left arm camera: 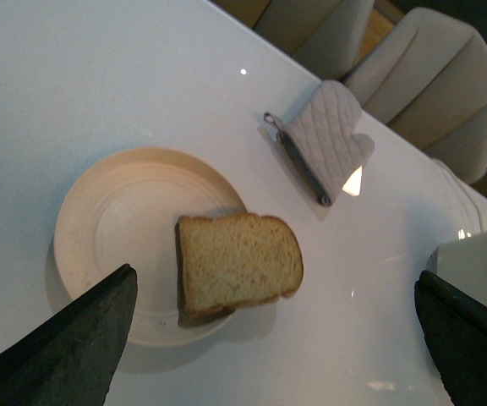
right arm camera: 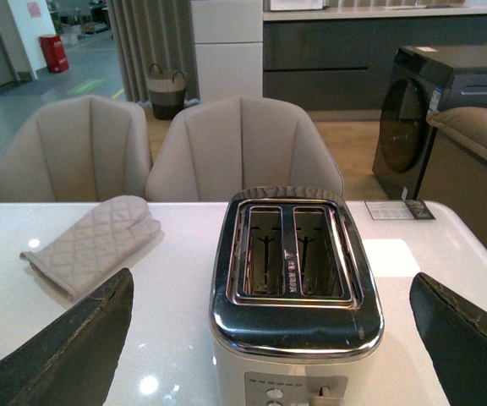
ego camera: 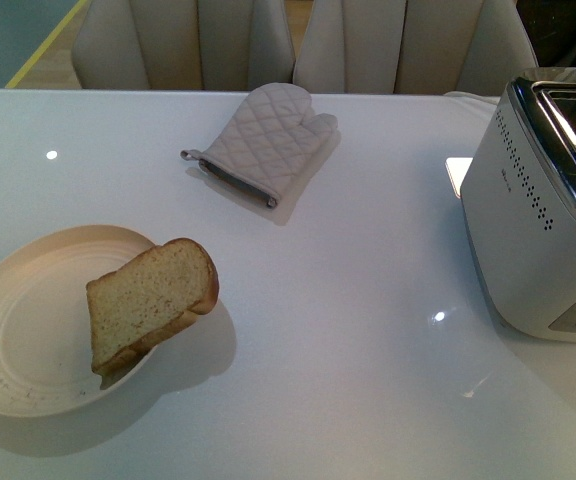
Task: Put bread into toaster
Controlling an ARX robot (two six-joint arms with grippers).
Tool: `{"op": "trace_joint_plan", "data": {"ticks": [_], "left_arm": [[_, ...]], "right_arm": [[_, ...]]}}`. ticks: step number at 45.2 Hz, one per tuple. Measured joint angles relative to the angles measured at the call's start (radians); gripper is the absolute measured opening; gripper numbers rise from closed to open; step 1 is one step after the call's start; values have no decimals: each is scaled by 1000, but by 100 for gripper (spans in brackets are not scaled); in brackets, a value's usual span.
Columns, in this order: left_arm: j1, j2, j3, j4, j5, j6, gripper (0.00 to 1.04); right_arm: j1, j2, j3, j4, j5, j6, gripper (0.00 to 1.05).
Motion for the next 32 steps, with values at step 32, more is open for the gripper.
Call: {"op": "trace_joint_plan", "data": {"ticks": [32], "left_arm": [[180,1513,351,752,-62,138,98]], "right_arm": [[0,0,0,0,0,0,96]]}}
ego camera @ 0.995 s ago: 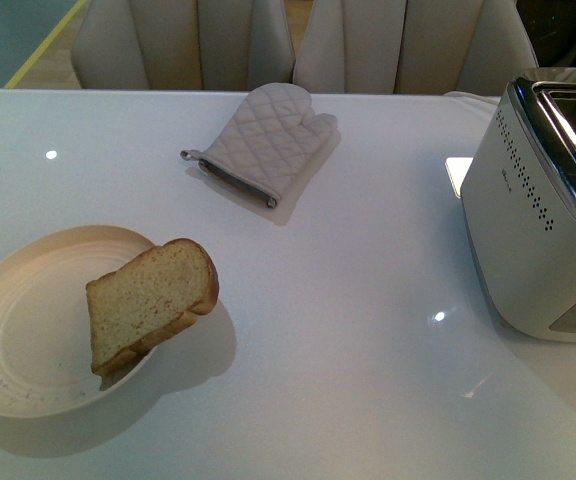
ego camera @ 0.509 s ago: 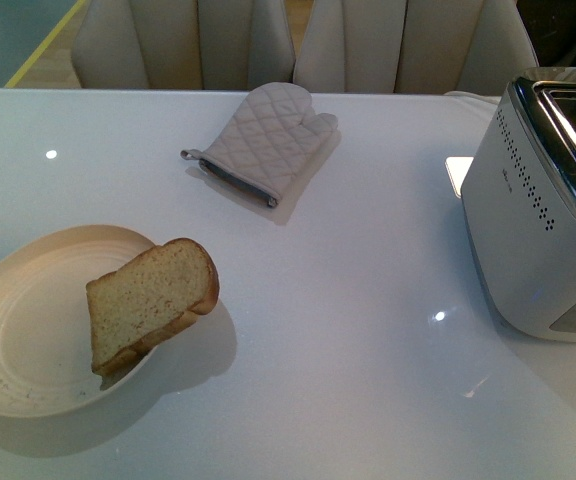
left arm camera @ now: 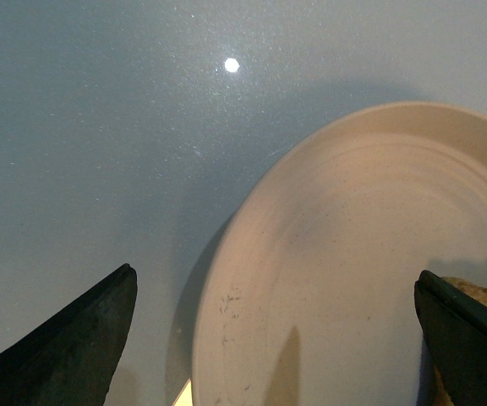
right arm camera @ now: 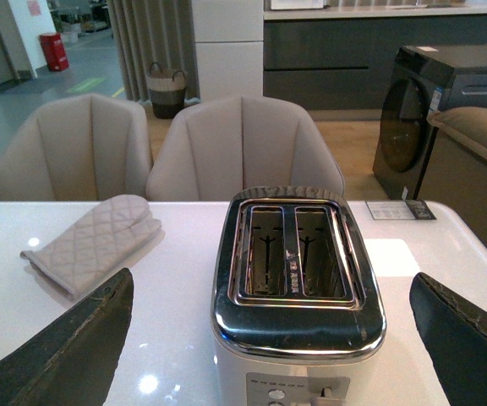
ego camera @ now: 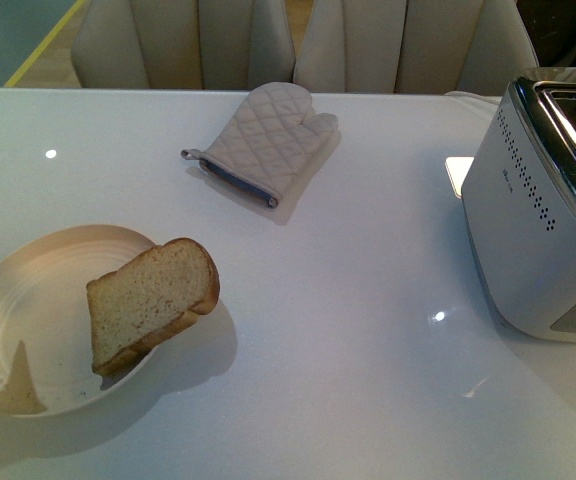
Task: Put bread into toaster
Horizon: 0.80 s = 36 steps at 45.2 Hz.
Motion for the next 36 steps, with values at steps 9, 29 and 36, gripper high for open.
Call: {"op": "trace_joint_plan", "data": {"ticks": [9,29,36], "left_arm": [[-23,106,63,1,-22,27,98],[-52,216,109,21,-46,44,51],[-52,221,108,33,-45,53,30]], "right_arm": [[0,0,0,0,0,0,96],[0,0,0,0,0,0,96],[0,0,0,0,0,0,96]]}}
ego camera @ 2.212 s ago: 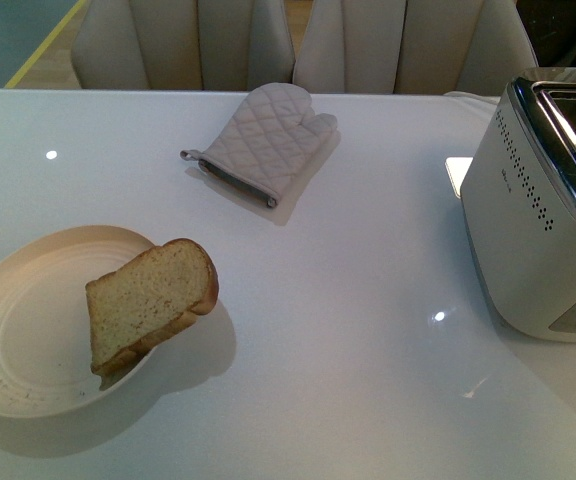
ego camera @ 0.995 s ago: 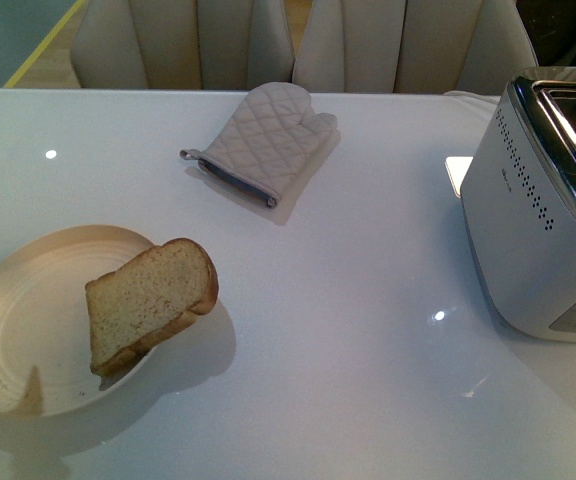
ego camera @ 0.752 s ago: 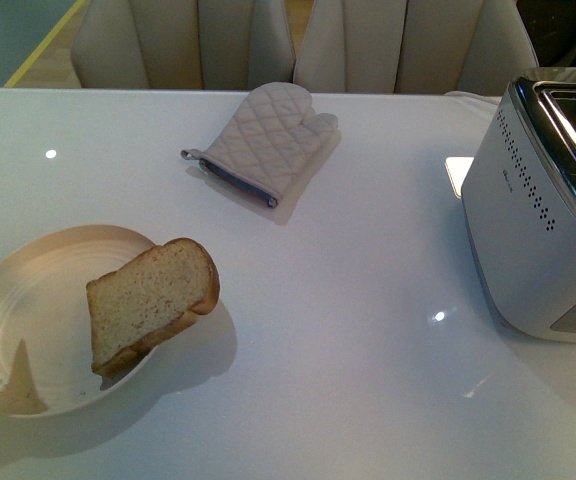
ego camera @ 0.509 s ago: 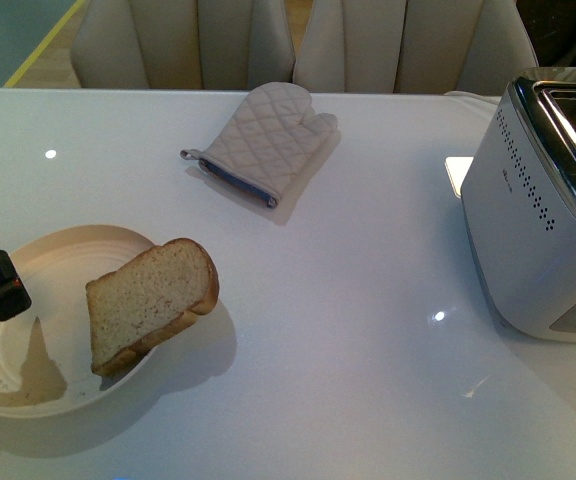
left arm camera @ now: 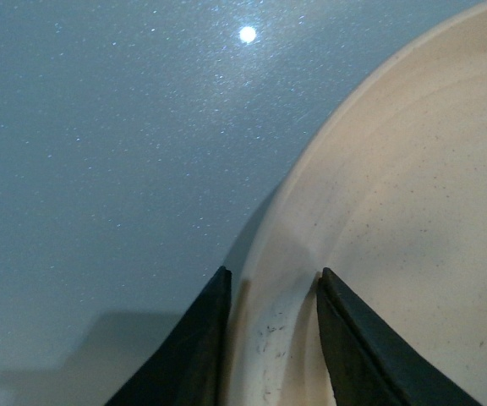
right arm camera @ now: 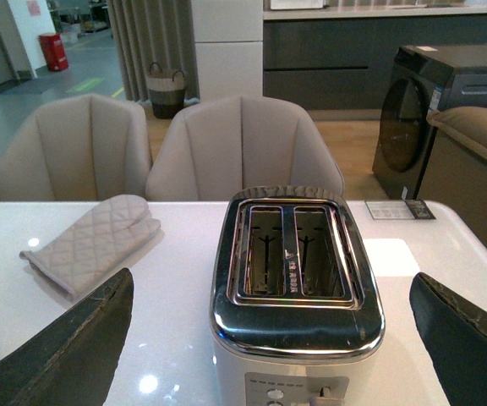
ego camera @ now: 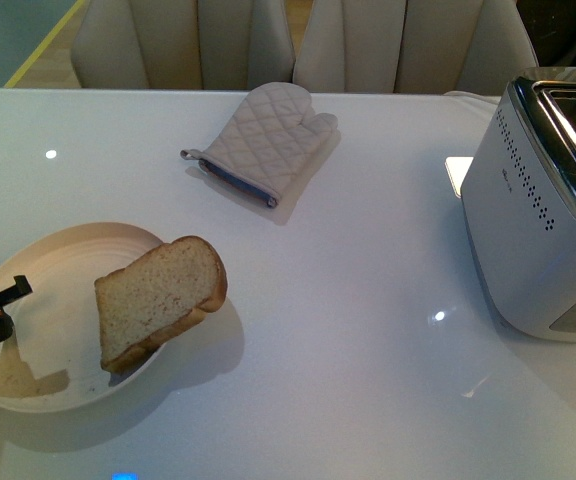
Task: Put bread into toaster
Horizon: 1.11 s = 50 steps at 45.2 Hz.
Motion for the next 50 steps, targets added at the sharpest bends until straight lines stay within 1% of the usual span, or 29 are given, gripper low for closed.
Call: {"op": "trace_joint_plan", "data": {"ticks": [1,8,15,18,23,29,39,45,50], "left_arm": [[0,0,0,3,0,2,24],[-8,-4,0,17,26,12,5],[-60,-5,-1,26,27,21,5],[-106,-5,-5,26,27,31,5],[-155,-5,-8,26,29,45,5],[-265,-4,-8,23,40,64,5],[-383,-4,-6,5,46,63,5],[-485,-4,13,-13,34,10,5],[-541,-2,30,-27,26,-34,5]], "right_arm": [[0,0,0,0,0,0,96],[0,0,0,0,0,0,96],[0,0,0,0,0,0,96],[0,0,0,0,0,0,96],[0,0,0,0,0,0,96],[0,0,0,0,0,0,96],[0,0,0,0,0,0,96],[0,0,0,0,0,0,96],[0,0,0,0,0,0,96]]}}
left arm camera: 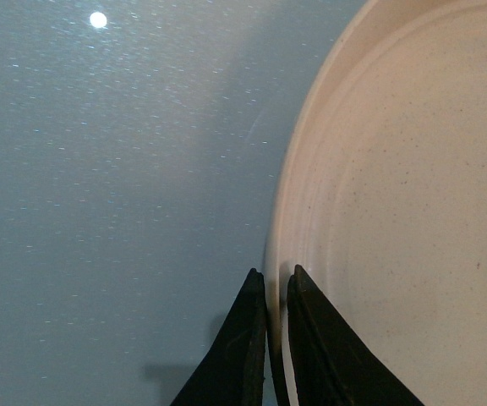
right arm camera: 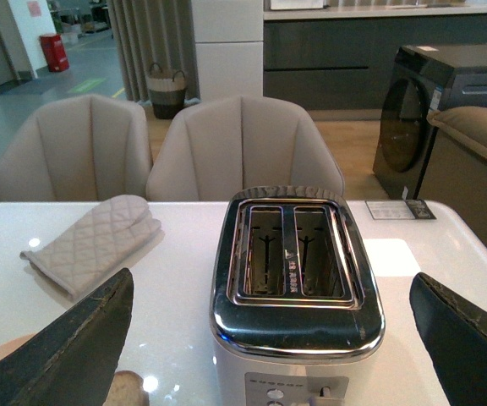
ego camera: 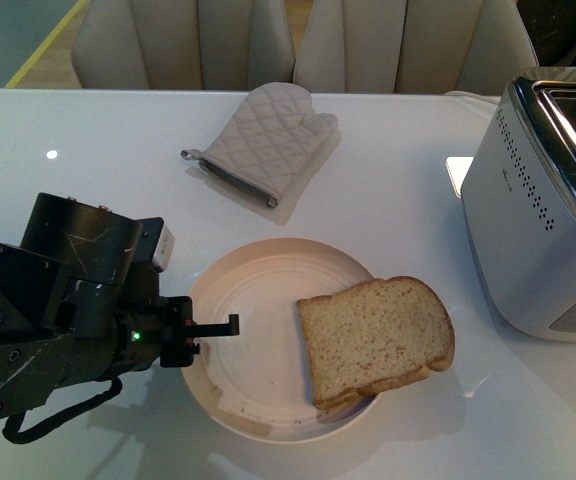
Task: Put bread into toaster
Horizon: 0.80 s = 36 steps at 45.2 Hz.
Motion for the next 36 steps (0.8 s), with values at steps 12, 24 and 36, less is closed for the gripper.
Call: {"op": "trace_joint_plan", "data": {"ticks": [12,24,36], "left_arm": [[-11,-5,-3,-3,-28,-35,35],[150,-223,-121,68,-23,-122,76],[370,-821,-302,-10,24,-166,98]], "right_arm": [[0,0,0,0,0,0,96],[0,0,0,0,0,0,96],[0,0,0,0,0,0,96]]}}
